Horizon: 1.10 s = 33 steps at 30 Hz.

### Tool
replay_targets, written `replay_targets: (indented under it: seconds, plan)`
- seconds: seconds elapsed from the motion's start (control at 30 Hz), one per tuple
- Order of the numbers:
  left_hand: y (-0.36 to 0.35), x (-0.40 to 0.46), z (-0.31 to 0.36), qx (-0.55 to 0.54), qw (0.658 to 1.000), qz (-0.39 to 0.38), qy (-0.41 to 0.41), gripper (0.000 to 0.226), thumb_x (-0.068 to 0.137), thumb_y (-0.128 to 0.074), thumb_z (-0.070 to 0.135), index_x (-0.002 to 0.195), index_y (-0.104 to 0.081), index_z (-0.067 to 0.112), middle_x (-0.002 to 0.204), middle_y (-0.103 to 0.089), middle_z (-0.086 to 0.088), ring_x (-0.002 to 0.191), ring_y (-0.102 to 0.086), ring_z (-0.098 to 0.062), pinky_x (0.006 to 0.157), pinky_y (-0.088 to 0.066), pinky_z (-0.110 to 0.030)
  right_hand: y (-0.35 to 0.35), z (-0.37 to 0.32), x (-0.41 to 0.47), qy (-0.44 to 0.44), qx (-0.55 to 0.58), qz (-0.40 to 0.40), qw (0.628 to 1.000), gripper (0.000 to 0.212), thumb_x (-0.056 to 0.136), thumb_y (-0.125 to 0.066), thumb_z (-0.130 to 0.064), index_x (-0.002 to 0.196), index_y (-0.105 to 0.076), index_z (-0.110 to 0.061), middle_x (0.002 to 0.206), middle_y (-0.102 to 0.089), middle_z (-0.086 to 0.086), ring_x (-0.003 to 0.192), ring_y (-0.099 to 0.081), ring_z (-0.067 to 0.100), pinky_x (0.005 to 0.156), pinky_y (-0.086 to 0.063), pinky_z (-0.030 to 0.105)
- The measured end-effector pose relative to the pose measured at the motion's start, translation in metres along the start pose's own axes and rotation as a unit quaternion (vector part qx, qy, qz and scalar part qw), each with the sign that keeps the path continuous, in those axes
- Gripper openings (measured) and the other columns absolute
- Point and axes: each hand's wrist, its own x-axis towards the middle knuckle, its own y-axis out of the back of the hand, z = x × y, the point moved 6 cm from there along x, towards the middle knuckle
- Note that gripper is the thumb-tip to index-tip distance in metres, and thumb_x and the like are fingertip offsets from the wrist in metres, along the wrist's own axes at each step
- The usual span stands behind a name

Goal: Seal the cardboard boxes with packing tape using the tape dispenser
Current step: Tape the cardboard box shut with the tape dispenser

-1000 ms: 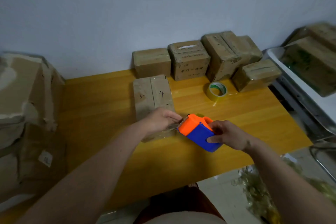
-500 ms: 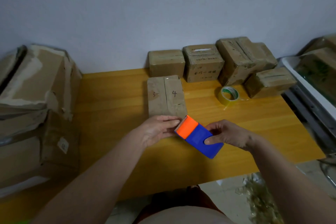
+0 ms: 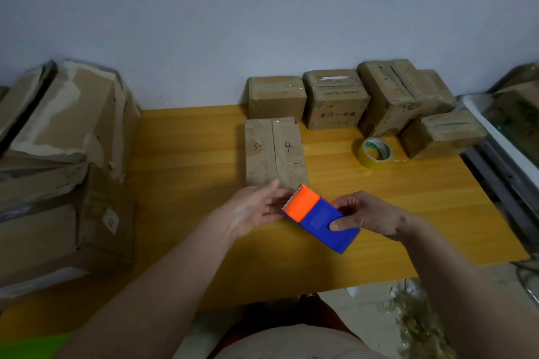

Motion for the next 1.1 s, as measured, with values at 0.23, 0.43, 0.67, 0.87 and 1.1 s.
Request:
replay_targets:
  seconds: [0.23, 0.43, 0.67, 0.87, 1.1]
  plan:
    - [-0.002, 0.001, -0.010, -0.016, 1.000, 0.004, 0.026, 0.069, 0.062, -0.080, 0.022, 0.124, -0.058, 0.002, 0.107, -0.072, -0.010, 0.100, -0.067, -0.021, 0.096, -0.051, -0.040, -0.005, 0.002, 0.003, 0.002, -0.020, 0.001, 1.000, 0.030, 0.078, -0.076, -0.010, 0.106, -0.069, -0.004, 0.102, -0.072, 0.012, 0.095, -0.069, 0.026, 0.082, -0.056, 0.036]
    - [0.000, 0.004, -0.016, -0.029, 0.999, 0.026, 0.015, 0.055, 0.072, -0.075, 0.029, 0.119, -0.063, 0.004, 0.108, -0.072, -0.009, 0.101, -0.067, -0.020, 0.087, -0.054, -0.035, -0.011, 0.002, 0.002, 0.009, -0.005, -0.005, 1.000, 0.033, 0.077, -0.075, -0.011, 0.108, -0.068, -0.003, 0.103, -0.072, 0.013, 0.093, -0.069, 0.022, 0.079, -0.055, 0.032]
    - [0.002, 0.000, -0.014, -0.011, 0.999, 0.016, 0.027, 0.054, 0.097, -0.039, 0.055, 0.109, -0.065, 0.009, 0.115, -0.066, -0.010, 0.112, -0.060, -0.023, 0.103, -0.045, -0.042, -0.008, 0.006, 0.000, 0.001, -0.001, -0.017, 1.000, 0.035, 0.076, -0.076, -0.016, 0.108, -0.068, -0.004, 0.105, -0.072, 0.012, 0.095, -0.068, 0.022, 0.081, -0.054, 0.031]
    - [0.013, 0.002, -0.011, 0.093, 0.983, 0.138, -0.084, 0.005, 0.091, -0.066, 0.016, 0.092, -0.069, 0.013, 0.091, -0.070, -0.006, 0.083, -0.063, -0.015, 0.090, -0.052, -0.035, -0.018, 0.001, 0.001, -0.016, -0.002, -0.040, 0.999, 0.038, 0.074, -0.078, -0.024, 0.102, -0.062, -0.005, 0.095, -0.072, 0.005, 0.085, -0.069, 0.015, 0.069, -0.052, 0.023]
    - [0.026, 0.005, -0.015, 0.059, 0.968, 0.217, -0.111, 0.010, 0.094, -0.061, 0.010, 0.097, -0.070, 0.011, 0.077, -0.066, 0.001, 0.072, -0.061, -0.012, 0.076, -0.053, -0.026, -0.033, -0.017, 0.002, -0.020, -0.005, -0.027, 0.999, 0.036, 0.078, -0.074, -0.039, 0.107, -0.062, -0.020, 0.095, -0.070, -0.001, 0.086, -0.067, 0.014, 0.073, -0.051, 0.022]
